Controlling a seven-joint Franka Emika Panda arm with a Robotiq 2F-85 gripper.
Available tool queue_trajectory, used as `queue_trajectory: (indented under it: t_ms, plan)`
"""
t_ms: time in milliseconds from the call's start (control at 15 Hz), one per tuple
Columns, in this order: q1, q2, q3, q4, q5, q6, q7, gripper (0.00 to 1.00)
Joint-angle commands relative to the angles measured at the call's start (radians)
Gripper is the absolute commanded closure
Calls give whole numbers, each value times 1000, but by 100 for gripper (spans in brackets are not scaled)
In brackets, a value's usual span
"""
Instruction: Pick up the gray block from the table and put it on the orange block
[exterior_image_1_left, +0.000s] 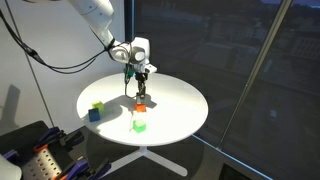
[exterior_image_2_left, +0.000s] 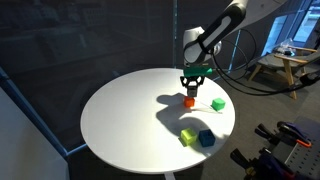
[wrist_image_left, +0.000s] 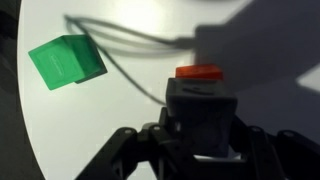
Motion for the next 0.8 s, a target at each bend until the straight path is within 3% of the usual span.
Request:
queue_trajectory:
  t_ms: [0, 733]
  plan:
    - [12, 19, -12, 42, -4, -12, -1, 71]
    - [19, 44, -20, 59, -5, -16, 0, 71]
